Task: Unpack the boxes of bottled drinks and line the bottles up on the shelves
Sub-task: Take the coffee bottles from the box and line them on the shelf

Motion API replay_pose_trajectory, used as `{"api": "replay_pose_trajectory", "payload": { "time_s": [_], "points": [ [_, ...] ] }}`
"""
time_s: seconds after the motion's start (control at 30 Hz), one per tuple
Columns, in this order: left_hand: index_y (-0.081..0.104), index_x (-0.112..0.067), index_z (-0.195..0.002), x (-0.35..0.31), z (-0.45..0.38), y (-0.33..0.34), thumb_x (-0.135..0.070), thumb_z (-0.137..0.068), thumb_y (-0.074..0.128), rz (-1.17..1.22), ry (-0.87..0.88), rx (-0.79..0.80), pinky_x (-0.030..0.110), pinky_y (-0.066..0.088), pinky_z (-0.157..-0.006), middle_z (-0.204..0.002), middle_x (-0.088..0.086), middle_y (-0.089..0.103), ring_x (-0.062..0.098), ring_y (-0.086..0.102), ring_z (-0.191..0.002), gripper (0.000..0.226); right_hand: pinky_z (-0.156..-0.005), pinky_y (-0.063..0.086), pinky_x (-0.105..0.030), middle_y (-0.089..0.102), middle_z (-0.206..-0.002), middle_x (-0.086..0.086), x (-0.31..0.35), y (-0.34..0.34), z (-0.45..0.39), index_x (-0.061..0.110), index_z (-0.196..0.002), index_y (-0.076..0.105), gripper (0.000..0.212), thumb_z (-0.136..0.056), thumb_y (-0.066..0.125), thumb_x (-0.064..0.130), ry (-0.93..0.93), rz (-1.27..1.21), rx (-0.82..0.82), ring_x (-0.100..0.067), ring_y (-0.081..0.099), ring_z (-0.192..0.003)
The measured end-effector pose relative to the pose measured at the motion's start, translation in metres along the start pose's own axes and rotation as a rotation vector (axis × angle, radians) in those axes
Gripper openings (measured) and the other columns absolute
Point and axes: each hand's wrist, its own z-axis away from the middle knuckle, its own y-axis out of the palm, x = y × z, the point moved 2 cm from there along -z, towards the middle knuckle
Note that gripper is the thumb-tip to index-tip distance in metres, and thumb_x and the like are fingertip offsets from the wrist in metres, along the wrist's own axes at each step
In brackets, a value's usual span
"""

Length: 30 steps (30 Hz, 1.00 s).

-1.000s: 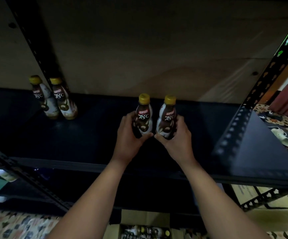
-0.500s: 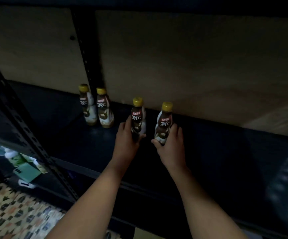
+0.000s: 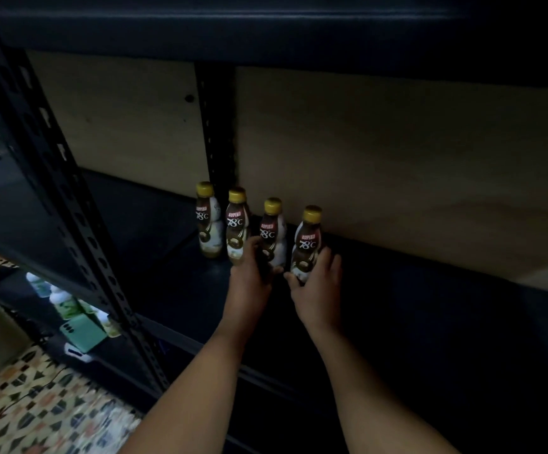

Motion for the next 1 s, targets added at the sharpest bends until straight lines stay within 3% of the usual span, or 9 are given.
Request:
{"api": "replay_pose_trajectory", "payload": {
  "time_s": [0.17, 0.3, 0.37, 0.53, 0.77, 1.0],
  "points": [
    [0.049, -0.033, -0.136, -0.0034, 0.0032, -0.0009, -0.014, -0.088, 0.077, -0.01, 0.013, -0.058, 0.007, 0.045, -0.08, -0.106, -0.022, 0.061, -0.009, 0.061, -0.099, 0.058, -0.099, 0.046, -0.042, 0.043, -0.135, -0.01, -0.0029, -0.0031, 0.0039, 0.013, -0.14, 0.037, 0.081, -0.079, 0.083, 0.037, -0.001, -0.069, 0.063, -0.03, 0.046, -0.126],
    [0.054, -0.028, -0.137, -0.0003, 0.0016, -0.0005, -0.015, -0.083, 0.082, -0.042, 0.055, -0.107, 0.03, 0.056, -0.092, -0.12, -0.006, 0.068, 0.007, 0.065, -0.108, 0.062, -0.098, 0.042, -0.033, 0.044, -0.142, -0.008, -0.0058, -0.004, 0.005, 0.017, -0.147, 0.032, 0.08, -0.081, 0.077, 0.02, 0.014, -0.135, 0.144, -0.027, 0.047, -0.131],
    [0.052, -0.026, -0.142, 0.0016, 0.0011, 0.0004, -0.018, -0.083, 0.082, -0.069, 0.046, -0.112, 0.035, 0.056, -0.095, -0.125, -0.001, 0.066, 0.012, 0.064, -0.112, 0.067, -0.096, 0.04, -0.026, 0.047, -0.143, -0.006, -0.0073, -0.004, 0.0052, 0.017, -0.147, 0.032, 0.077, -0.083, 0.074, 0.015, 0.015, -0.167, 0.157, -0.025, 0.049, -0.131],
    [0.051, -0.027, -0.145, -0.0014, 0.0021, -0.0003, -0.021, -0.084, 0.082, -0.092, 0.025, -0.135, 0.035, 0.054, -0.095, -0.127, 0.0, 0.063, 0.015, 0.062, -0.114, 0.068, -0.096, 0.037, -0.022, 0.047, -0.146, -0.001, -0.0061, -0.0059, 0.007, 0.02, -0.151, 0.029, 0.078, -0.088, 0.074, 0.013, -0.007, -0.221, 0.202, -0.017, 0.047, -0.133],
    [0.052, -0.026, -0.141, -0.0037, 0.0047, -0.0021, -0.023, -0.085, 0.081, -0.071, -0.003, -0.135, 0.029, 0.053, -0.088, -0.124, -0.004, 0.062, 0.011, 0.063, -0.109, 0.063, -0.099, 0.032, -0.019, 0.042, -0.151, -0.002, -0.0063, -0.0061, 0.0084, 0.019, -0.156, 0.023, 0.082, -0.09, 0.072, 0.01, -0.014, -0.209, 0.209, -0.017, 0.042, -0.137],
    [0.051, -0.027, -0.141, -0.0029, 0.0048, -0.0007, -0.026, -0.085, 0.082, -0.085, -0.008, -0.145, 0.032, 0.055, -0.089, -0.122, -0.003, 0.061, 0.013, 0.065, -0.105, 0.064, -0.1, 0.031, -0.018, 0.04, -0.154, -0.003, -0.0071, -0.0047, 0.0074, 0.019, -0.158, 0.019, 0.084, -0.091, 0.069, 0.007, 0.002, -0.213, 0.19, -0.017, 0.042, -0.138]
  ]
}}
